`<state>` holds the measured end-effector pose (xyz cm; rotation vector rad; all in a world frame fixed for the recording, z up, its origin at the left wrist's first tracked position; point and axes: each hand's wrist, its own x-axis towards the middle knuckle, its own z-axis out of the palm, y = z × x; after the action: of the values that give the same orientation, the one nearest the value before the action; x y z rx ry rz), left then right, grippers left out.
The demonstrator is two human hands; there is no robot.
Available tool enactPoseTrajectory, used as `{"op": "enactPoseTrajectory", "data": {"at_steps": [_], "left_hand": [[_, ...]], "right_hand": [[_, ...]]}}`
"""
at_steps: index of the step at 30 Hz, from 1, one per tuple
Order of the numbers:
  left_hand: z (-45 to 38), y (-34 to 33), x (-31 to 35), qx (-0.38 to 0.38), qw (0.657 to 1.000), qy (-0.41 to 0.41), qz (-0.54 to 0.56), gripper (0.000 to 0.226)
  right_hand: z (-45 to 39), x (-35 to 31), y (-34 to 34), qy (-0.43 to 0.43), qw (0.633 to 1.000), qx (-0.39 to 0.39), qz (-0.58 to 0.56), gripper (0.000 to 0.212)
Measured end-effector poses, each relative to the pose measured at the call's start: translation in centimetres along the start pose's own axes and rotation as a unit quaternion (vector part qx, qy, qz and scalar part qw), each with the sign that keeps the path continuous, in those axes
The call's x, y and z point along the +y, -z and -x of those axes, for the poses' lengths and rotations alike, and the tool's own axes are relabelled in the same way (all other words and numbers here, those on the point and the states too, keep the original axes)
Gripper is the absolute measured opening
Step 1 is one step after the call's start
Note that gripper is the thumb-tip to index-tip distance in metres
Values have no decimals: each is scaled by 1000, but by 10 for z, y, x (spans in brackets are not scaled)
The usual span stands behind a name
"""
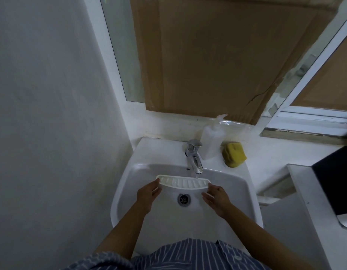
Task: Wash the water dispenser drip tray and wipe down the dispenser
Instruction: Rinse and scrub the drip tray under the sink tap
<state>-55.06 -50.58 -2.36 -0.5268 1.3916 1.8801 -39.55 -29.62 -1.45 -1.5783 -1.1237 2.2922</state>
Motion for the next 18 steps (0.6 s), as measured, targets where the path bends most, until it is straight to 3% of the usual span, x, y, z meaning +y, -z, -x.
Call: {"op": "enactPoseTrajectory", "data": {"at_steps": [6, 9, 18], "left_hand": [[2, 12, 1, 24, 1000, -6, 7, 30], [3, 15, 1, 26, 1000, -7, 3, 38], [7, 1, -3, -42, 998, -17, -38, 38]], "right_hand": [[5, 4, -7, -14, 999, -18, 23, 25], [6, 9, -5, -16, 999, -21, 35, 27], [3, 11, 18, 9, 1000, 6, 22, 18]]}}
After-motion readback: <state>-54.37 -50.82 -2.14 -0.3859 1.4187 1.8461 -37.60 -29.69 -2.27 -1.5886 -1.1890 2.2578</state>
